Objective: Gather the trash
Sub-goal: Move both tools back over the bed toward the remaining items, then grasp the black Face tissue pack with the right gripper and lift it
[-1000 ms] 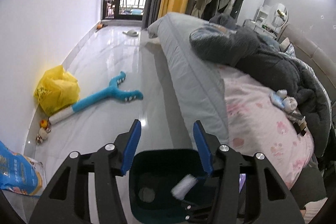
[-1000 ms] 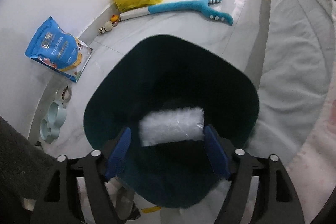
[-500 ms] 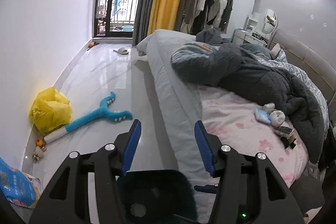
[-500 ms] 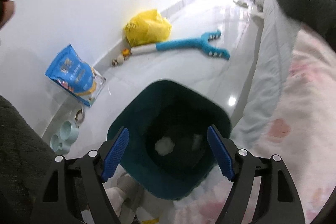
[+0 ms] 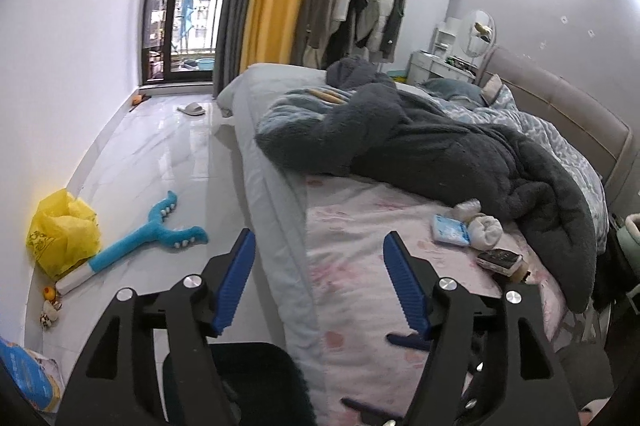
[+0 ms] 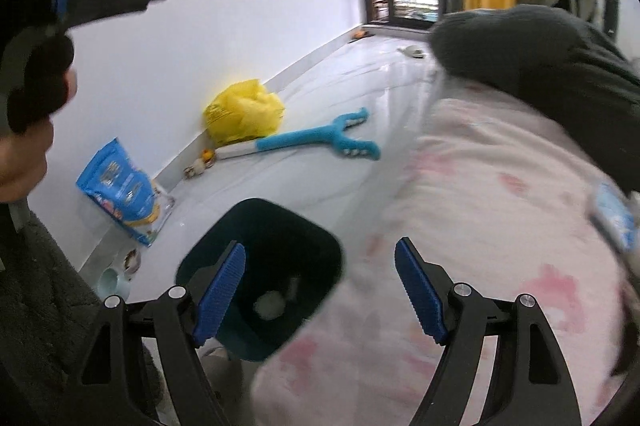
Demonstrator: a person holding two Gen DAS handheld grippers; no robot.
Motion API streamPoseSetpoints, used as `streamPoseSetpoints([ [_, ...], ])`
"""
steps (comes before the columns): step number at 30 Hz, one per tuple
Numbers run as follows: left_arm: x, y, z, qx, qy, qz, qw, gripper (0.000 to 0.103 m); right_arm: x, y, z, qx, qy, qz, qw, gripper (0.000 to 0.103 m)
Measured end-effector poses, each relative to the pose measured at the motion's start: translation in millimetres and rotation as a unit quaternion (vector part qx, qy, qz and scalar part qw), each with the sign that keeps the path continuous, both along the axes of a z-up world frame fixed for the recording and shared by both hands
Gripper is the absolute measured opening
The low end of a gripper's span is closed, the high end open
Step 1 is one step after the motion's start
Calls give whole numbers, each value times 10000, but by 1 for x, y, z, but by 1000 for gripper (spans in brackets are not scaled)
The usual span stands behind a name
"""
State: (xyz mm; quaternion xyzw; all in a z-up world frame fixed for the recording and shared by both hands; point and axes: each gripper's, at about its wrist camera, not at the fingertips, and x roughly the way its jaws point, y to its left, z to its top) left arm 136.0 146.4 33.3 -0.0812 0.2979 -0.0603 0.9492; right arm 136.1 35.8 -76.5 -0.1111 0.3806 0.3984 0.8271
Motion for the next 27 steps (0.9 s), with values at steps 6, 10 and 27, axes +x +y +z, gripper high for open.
streamPoseSetpoints([
  [6,9,-29,-6,51,114,-211,9997,70,19,-53,17,-17,-187,-532,9984,84],
  [10,13,-45,-9,37,126,-330,9994,75,31,-89,26,-26,-282,-923,9953,85],
  [27,33,-116,-39,106,378,-1068,9935,87,82,-200,25,-402,-252,-2046,9777,89],
])
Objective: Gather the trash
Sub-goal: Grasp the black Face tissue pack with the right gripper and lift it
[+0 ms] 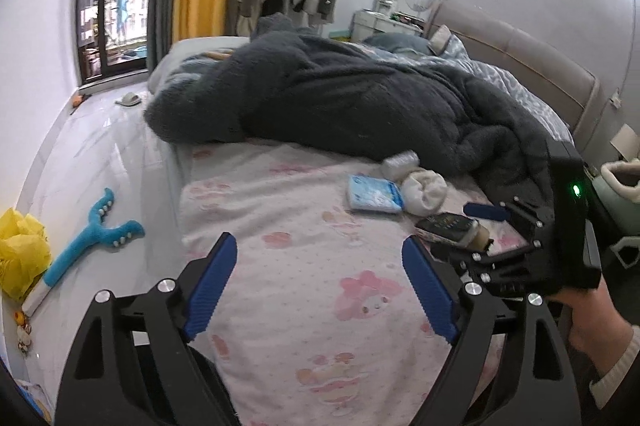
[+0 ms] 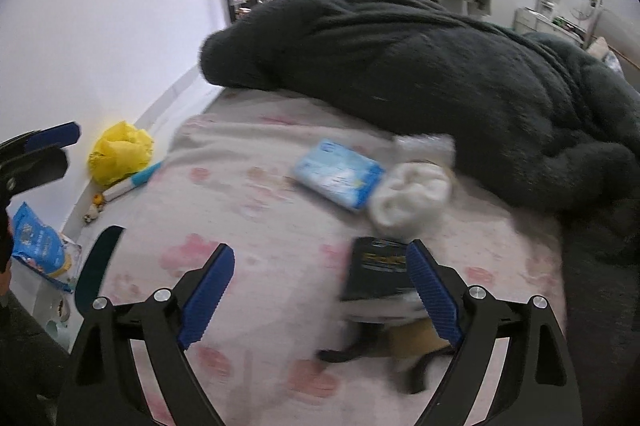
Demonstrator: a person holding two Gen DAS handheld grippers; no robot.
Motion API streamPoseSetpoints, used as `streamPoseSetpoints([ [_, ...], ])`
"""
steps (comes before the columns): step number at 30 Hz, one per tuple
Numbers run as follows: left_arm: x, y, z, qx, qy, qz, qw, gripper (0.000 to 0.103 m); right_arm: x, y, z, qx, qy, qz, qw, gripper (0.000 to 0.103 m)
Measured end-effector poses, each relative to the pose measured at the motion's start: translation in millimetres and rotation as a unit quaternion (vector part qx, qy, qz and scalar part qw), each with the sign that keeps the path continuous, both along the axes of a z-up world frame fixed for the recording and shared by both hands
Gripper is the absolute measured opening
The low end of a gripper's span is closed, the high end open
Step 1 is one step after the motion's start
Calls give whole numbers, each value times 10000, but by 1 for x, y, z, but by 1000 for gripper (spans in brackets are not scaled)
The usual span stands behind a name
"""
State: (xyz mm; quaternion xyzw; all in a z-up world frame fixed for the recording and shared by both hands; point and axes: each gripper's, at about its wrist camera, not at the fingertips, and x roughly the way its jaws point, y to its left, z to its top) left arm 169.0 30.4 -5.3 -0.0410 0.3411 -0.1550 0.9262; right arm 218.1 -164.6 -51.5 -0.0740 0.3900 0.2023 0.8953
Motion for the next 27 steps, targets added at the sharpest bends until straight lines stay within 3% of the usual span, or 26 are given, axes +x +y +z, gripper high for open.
streamPoseSetpoints([
  [15,4,-69,-39,292,308,-1054,9935,87,30,-18,-24,-309,341,-82,9989,89],
  [24,3,-100,-54,325,424,-1615,9854,82,42,-27,-37,-373,627,-109,9973,61],
  [27,4,-110,-58,324,458,-1732,9833,81,40,-33,-35,-303,596,-113,9977,59],
])
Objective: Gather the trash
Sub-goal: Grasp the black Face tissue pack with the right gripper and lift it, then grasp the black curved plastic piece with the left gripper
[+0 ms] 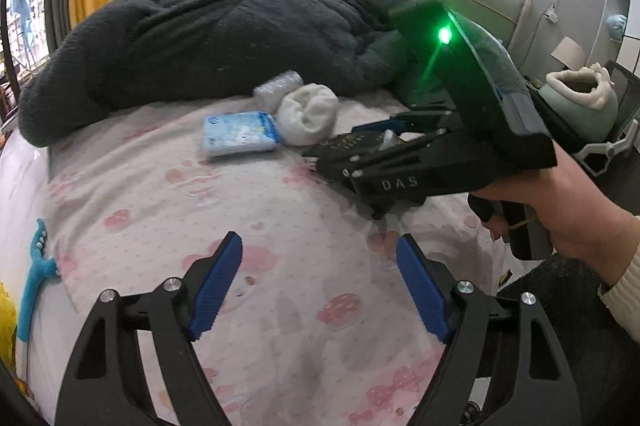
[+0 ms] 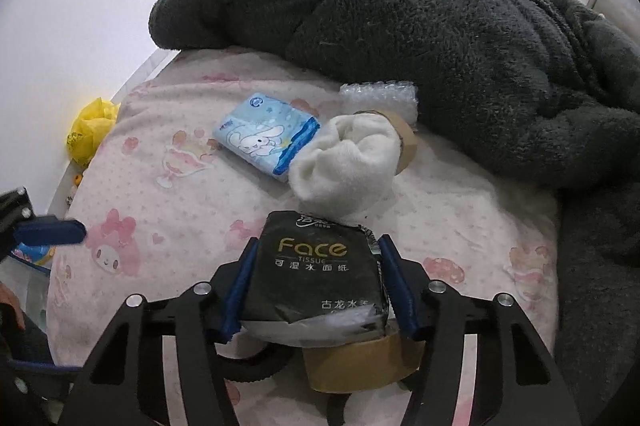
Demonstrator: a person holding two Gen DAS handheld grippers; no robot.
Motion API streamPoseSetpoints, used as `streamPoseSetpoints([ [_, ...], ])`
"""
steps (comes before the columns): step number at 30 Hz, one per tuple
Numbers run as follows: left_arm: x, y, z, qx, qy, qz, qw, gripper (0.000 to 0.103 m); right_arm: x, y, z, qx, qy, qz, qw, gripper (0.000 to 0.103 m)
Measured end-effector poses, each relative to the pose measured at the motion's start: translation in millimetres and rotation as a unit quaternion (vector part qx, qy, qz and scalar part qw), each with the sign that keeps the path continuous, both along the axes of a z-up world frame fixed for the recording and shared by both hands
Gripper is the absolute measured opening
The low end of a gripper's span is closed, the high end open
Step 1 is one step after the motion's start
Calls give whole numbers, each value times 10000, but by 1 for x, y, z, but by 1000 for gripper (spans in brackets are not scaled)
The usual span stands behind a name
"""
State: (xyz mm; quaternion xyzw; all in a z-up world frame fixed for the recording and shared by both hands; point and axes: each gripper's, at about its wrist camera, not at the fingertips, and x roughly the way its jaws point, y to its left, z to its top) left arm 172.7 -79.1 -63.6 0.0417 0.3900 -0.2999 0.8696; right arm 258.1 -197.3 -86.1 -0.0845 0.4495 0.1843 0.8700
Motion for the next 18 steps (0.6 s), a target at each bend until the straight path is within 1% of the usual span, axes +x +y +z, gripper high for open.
streamPoseSetpoints([
  [5,2,-13,-5,-41,70,-117,9999,80,-5,-9,8,127,-68,51,9999,59],
  [11,8,-32,-11,14,100,-180,9998,80,-9,-27,23,504,-221,-24,9985,58],
  [15,12,-44,-17,105,91,-181,9997,77,-15,-37,35,731,-382,-35,9966,58],
  [18,14,-50,-19,86,36,-161,9998,75,-15,-46,41,897,-431,-89,9950,58],
])
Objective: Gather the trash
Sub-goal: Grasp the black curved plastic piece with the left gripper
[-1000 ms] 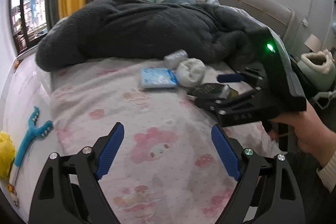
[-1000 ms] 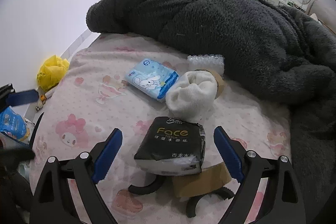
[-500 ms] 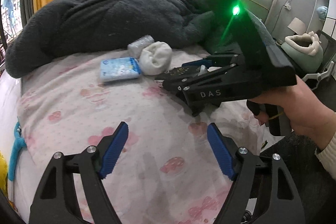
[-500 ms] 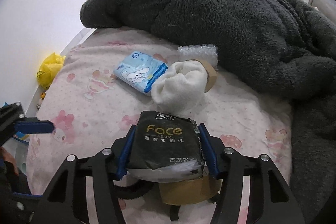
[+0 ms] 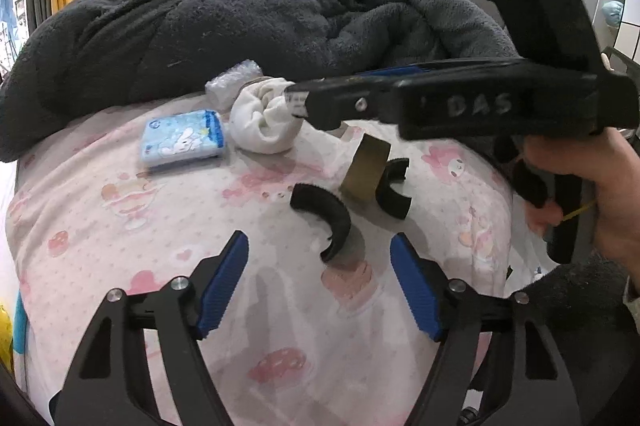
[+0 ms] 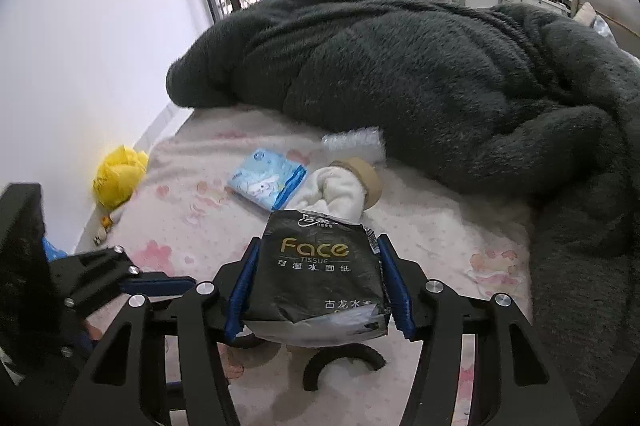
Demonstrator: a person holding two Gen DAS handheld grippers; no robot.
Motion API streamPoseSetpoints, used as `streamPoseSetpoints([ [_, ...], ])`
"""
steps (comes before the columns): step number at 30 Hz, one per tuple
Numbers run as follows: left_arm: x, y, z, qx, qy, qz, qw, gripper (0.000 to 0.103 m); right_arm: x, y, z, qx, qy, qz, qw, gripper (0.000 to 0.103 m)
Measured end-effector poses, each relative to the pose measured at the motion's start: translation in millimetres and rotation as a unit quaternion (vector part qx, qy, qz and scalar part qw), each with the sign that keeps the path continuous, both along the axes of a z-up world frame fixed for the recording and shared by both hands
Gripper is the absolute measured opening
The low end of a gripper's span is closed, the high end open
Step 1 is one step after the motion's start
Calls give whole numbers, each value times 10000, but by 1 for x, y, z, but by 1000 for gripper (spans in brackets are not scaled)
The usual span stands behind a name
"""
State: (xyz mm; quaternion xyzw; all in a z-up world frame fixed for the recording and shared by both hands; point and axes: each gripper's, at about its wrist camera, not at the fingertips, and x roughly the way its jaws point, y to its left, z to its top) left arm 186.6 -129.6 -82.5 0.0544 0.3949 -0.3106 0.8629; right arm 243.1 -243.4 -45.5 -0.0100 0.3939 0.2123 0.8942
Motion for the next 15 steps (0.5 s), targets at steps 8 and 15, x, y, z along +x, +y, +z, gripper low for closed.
streamPoseSetpoints([
  [8,12,-17,-10,97,30,179,9998,61,-1,-27,5,536,82,-173,9984,58],
  [15,24,-23,-21,89,208,484,9986,39,-7,-34,8,728,60,-357,9967,58],
])
